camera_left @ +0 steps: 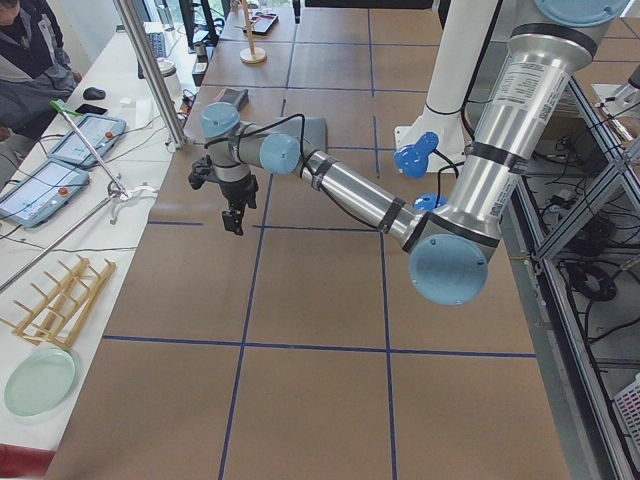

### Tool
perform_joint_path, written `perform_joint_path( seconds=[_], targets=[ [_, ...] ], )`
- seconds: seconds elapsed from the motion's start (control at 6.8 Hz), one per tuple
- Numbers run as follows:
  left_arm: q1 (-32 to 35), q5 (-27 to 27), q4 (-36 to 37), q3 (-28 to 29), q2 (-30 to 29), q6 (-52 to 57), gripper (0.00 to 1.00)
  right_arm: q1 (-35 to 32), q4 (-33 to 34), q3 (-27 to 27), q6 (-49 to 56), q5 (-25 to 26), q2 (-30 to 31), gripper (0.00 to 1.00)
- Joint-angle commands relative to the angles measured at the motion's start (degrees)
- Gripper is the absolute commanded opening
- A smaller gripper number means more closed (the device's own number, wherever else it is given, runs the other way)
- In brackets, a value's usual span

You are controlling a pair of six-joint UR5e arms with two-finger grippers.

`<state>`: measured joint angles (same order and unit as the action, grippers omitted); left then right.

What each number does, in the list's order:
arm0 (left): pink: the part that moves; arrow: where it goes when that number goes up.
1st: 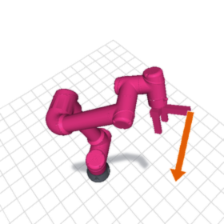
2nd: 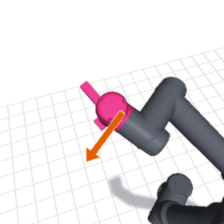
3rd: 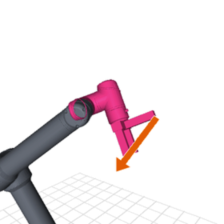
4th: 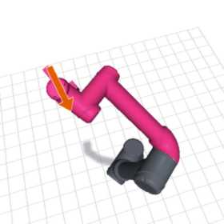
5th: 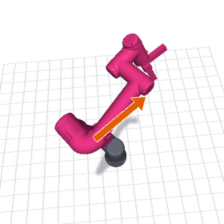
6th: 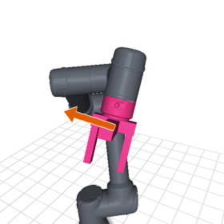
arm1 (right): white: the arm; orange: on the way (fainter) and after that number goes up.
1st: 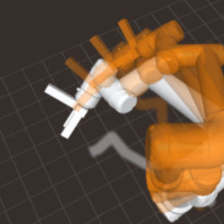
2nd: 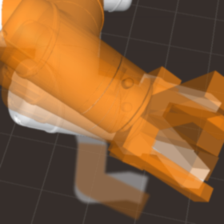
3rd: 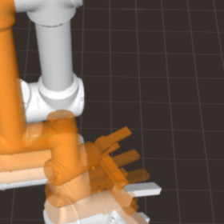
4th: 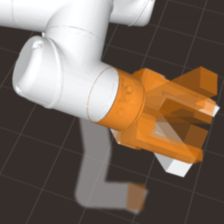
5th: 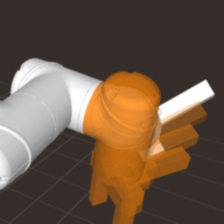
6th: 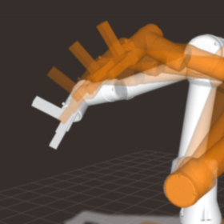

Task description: Close laptop

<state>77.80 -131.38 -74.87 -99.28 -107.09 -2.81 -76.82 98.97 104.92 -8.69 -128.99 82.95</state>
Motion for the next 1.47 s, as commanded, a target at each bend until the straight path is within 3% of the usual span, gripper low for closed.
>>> perform_joint_path(
  seconds=[0.0,0.15,0.44,1.32],
  targets=[
    [11.0,-0.2,1.8,0.0,11.8,12.4,1.00,-10.2,-0.2,0.3,16.6,-2.9,12.5,1.00],
    [11.2,-0.2,1.7,0.0,16.3,12.4,1.00,-11.0,-0.6,0.4,17.6,-2.9,16.0,1.00],
    [12.2,0.5,1.4,0.0,20.2,12.5,1.00,-11.1,-0.6,0.1,17.4,-2.8,16.9,1.00],
    [11.9,0.9,0.2,-2.2,19.2,12.7,1.00,-11.0,-0.6,-0.8,16.6,-2.7,16.6,1.00]
  ],
)
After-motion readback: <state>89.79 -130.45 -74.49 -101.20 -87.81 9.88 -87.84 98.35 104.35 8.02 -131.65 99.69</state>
